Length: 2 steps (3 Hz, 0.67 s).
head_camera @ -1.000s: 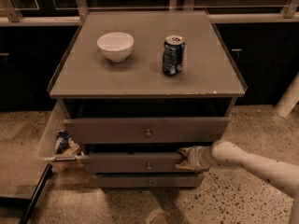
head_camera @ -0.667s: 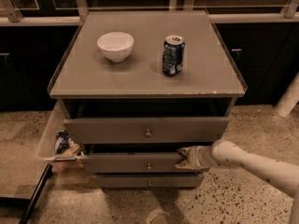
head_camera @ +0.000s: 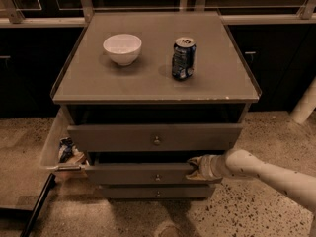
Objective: Open middle drawer
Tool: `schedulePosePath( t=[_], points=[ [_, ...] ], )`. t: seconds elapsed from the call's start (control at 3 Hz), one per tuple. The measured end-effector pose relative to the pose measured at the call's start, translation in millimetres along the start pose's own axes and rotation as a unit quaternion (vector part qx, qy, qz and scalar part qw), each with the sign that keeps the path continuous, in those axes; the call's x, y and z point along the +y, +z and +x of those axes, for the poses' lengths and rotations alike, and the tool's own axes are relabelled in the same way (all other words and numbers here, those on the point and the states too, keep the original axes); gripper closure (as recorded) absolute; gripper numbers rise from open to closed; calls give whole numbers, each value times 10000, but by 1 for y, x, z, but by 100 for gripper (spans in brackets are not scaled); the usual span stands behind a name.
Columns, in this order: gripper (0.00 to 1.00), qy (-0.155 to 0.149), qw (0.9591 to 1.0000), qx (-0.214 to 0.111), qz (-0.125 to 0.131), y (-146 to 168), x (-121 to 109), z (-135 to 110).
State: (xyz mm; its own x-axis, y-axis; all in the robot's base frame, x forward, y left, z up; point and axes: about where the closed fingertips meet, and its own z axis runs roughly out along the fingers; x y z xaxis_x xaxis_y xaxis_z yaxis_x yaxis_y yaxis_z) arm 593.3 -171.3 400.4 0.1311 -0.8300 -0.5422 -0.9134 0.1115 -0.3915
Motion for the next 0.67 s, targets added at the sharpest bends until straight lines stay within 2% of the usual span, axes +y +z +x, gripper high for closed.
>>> schedulePosePath(
  t=[0.33,0.67],
  points=[
    [100,16,10000,-86,-7,-6,12,0],
    [81,16,10000,-86,-7,-6,12,0]
  ],
)
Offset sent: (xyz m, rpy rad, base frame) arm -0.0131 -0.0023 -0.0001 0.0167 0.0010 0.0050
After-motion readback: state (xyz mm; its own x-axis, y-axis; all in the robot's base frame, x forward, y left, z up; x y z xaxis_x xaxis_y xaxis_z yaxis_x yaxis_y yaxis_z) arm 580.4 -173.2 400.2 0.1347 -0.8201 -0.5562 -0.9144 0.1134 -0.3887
